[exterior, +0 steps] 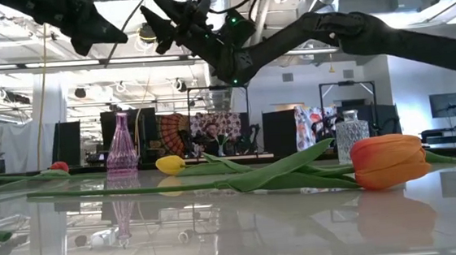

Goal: Sort flowers into vase by color
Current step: Put the top black tulip into the violet vase

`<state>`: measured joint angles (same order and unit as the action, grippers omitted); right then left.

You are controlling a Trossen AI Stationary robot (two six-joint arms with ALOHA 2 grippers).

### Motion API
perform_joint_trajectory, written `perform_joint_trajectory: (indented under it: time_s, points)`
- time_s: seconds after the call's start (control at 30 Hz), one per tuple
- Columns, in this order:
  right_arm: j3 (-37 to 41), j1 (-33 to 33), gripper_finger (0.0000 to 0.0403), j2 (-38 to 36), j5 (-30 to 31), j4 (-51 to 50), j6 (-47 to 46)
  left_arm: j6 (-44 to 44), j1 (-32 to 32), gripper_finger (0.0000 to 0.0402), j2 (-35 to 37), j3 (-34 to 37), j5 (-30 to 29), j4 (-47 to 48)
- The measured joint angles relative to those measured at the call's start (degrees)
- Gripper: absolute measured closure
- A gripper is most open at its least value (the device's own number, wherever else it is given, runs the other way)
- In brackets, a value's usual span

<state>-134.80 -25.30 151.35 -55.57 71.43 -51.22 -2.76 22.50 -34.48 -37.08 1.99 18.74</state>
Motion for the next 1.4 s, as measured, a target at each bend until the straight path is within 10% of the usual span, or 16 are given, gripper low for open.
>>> perform_joint_trajectory:
  time_s: [0.5, 0.87, 1.07, 1.4]
  points:
    - [0.0, 0.2, 0.0238, -0.2, 2.7, -0.3, 8.2, -6.9, 0.0, 0.0401, 0.0, 0.0, -2.8, 5.0]
    - [0.0, 0.0, 0.0377, -0.2, 3.1, -1.9, 7.8, -7.2, 0.0, 0.04, 0.0, 0.0, -2.4, 5.0]
    - [0.0, 0.4, 0.0378, -0.2, 3.6, -9.4, 10.5, -7.4, 0.0, 0.0348, 0.2, 0.0, -0.8, 5.2]
    - [0.0, 0.6, 0.0378, -0.1, 19.9, -28.6, 29.2, -14.4, -0.1, 0.0243, 2.6, -12.8, -25.0, 32.1]
